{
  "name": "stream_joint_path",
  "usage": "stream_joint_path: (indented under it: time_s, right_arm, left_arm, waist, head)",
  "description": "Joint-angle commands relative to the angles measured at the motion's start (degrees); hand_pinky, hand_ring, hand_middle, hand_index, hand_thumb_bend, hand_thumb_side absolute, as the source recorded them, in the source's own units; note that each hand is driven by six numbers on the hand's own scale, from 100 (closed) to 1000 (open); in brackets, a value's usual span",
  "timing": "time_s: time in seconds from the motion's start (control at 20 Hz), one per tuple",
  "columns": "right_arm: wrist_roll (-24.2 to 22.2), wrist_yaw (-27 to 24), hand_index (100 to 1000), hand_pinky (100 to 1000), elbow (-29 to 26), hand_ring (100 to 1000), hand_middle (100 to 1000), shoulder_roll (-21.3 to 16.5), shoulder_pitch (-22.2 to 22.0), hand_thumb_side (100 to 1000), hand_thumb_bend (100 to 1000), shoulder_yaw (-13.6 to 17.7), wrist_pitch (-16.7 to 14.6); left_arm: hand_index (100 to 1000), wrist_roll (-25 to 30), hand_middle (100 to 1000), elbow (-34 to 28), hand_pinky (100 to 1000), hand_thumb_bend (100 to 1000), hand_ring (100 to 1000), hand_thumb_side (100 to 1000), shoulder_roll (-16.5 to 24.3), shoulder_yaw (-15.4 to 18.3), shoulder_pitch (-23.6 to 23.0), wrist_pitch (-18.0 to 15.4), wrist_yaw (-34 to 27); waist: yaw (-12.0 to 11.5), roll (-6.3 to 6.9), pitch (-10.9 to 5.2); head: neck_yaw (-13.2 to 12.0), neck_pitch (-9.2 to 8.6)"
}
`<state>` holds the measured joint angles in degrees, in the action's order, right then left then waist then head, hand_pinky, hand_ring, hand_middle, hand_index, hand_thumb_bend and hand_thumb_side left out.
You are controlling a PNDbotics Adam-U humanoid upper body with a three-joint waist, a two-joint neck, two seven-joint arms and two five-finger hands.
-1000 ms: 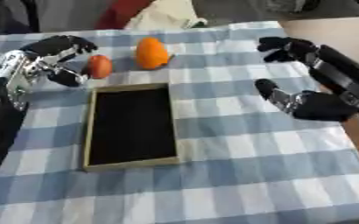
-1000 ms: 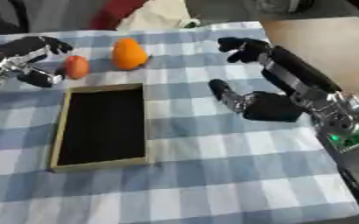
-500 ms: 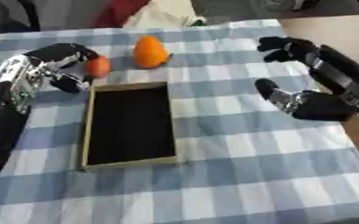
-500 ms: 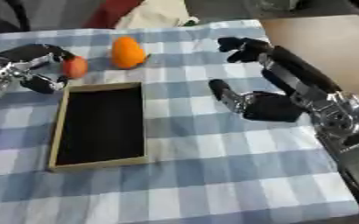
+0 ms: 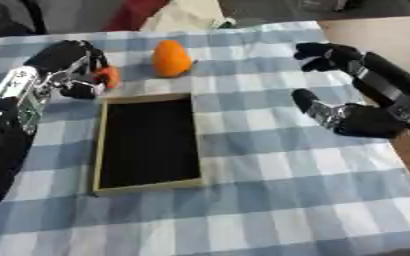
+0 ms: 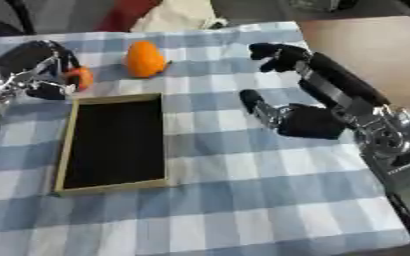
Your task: Pick up objects on the table and place them in the box.
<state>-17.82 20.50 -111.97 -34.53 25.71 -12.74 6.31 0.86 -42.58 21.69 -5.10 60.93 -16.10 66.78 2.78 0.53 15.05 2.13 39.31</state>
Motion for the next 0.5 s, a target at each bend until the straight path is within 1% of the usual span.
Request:
stream_joint_path:
  time_s: [0.05, 0.25, 0.45, 0.5]
  right_arm:
    - [0.2, -0.5, 1000, 882, -0.4, 844, 881, -0.7, 0.8, 732, 227, 0.4, 0.0]
    - [0.2, -0.4, 1000, 882, -0.4, 844, 881, -0.8, 0.8, 731, 228, 0.4, 0.0]
    - [0.1, -0.4, 1000, 882, -0.4, 844, 881, -0.9, 0.8, 732, 228, 0.4, -0.1]
    - [0.1, -0.4, 1000, 882, -0.4, 844, 881, -0.9, 0.8, 732, 228, 0.4, -0.1]
  left_arm:
    - [444, -3.1, 275, -2.3, 608, 100, 425, 250, 1.6, -0.2, 1.3, -0.4, -0.5]
    - [461, -1.2, 286, -6.6, 622, 100, 435, 277, 3.0, -1.4, 1.6, -2.2, -4.5]
    - [477, 6.3, 302, -13.3, 634, 100, 448, 288, 4.9, -4.6, 1.3, -5.7, -11.7]
    - [484, 8.2, 311, -15.0, 639, 100, 454, 278, 5.4, -5.5, 1.1, -6.3, -13.8]
  waist:
    - [-0.1, -0.18, -1.1]
    - [-0.3, -0.18, -1.26]
    - [-0.5, -0.1, -1.39]
    - [-0.6, -0.08, -1.4]
  head:
    - [-0.2, 0.08]
    - [-0.2, -0.01]
    - [-0.1, -0.12]
    - [0.0, -0.14]
